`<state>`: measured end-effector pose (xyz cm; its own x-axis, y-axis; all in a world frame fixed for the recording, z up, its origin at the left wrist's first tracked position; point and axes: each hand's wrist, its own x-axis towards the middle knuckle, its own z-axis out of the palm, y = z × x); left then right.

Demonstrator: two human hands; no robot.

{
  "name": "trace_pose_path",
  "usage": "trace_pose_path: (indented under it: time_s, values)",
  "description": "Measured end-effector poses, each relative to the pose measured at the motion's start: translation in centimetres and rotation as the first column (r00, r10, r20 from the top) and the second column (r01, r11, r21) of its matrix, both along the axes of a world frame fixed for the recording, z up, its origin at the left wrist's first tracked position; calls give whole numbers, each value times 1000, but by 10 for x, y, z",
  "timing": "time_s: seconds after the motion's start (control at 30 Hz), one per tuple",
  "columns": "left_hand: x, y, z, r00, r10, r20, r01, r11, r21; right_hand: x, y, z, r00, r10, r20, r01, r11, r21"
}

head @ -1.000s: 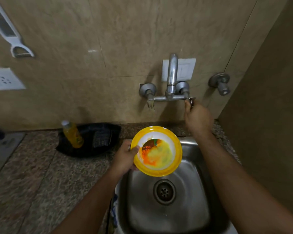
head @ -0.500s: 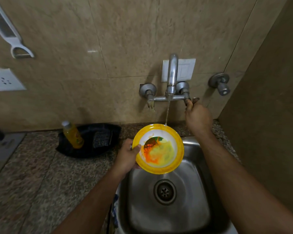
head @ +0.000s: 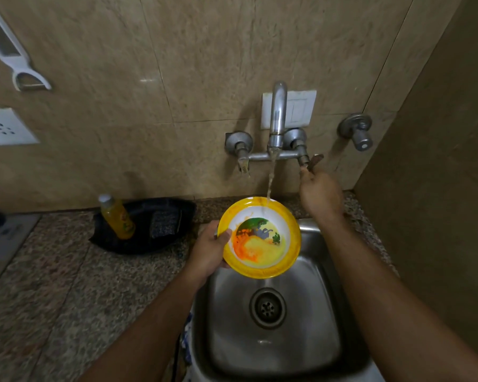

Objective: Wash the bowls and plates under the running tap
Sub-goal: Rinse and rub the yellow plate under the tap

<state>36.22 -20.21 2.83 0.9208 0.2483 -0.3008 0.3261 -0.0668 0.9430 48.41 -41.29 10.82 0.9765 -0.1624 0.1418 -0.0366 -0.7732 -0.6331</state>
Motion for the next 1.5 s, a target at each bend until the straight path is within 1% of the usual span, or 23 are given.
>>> trace_pose_path:
  time_s: [0.07,0.13,0.2,0.27,0.33,0.4,0.47,0.5,0.57,0.63,0.7,0.83,0.87,0.93,1.0,1.07,1.17,1.2,1.27,1.33,1.43,1.47,1.5]
  values:
    - [4,-1,-1,1000,10,8,-10,1000,11,-25,0,-7,999,20,51,-11,984,-179]
    - [10,-2,-3,1000,23,11,-24,999,25,-54,7,-20,982,161,99,-130,956,-265]
    - [15,-5,-4,1000,18,9,-18,1000,20,-69,17,-42,937,347,-31,-342,901,-268]
    - [19,-11,-5,1000,8,11,-8,1000,-4,-72,24,-66,850,500,-165,-526,808,-264]
    - [25,-16,-5,1000,21,20,-21,1000,-14,-74,32,-80,770,608,-194,-636,711,-298]
    - [31,-18,-7,998,56,31,-55,998,-5,-85,34,-85,649,723,-236,-752,563,-344]
    - [35,-15,-9,998,60,27,-60,998,27,-97,21,-86,546,786,-288,-822,438,-364]
    - [35,-14,-10,999,48,21,-49,998,38,-98,11,-88,544,790,-282,-817,422,-394]
    - [34,-17,-11,1000,7,5,-8,998,65,-87,-5,-95,633,718,-290,-748,472,-466]
    - [34,-26,-12,999,-25,-22,27,996,80,-72,-1,-98,704,628,-331,-703,550,-451]
    - [38,-32,-12,1000,-7,10,7,997,71,-72,19,-97,690,657,-303,-721,588,-367]
    - [47,-17,-13,999,-2,34,-3,992,122,-92,11,-98,545,783,-301,-834,466,-297]
    - [45,-14,-13,999,-9,40,3,990,142,-93,-1,-101,555,781,-287,-821,460,-336]
    - [40,-13,-15,998,-28,49,20,989,148,-86,-16,-107,640,706,-302,-751,494,-437]
    - [38,-17,-18,997,-49,63,40,990,136,-78,-5,-103,710,622,-331,-700,575,-423]
    - [41,-22,-18,996,-42,77,30,989,141,-81,20,-100,703,656,-274,-707,603,-370]
    - [46,-17,-11,993,-64,96,42,976,212,-96,17,-100,572,773,-276,-814,492,-311]
    - [45,-13,-11,992,-78,97,53,971,233,-97,4,-103,564,782,-265,-814,471,-340]
    - [42,-7,-14,991,-88,97,59,961,270,-89,-18,-108,640,719,-270,-745,495,-446]
    - [40,-8,-15,989,-111,93,79,954,290,-78,-18,-106,715,621,-323,-691,554,-464]
    - [39,-15,-10,985,-128,118,83,941,329,-78,4,-95,624,733,-271,-781,579,-233]
    - [39,-15,-7,979,-148,140,84,919,384,-80,3,-92,593,767,-246,-804,580,-131]
    - [38,-12,-4,970,-178,163,82,878,471,-82,-5,-95,610,763,-215,-787,615,-51]
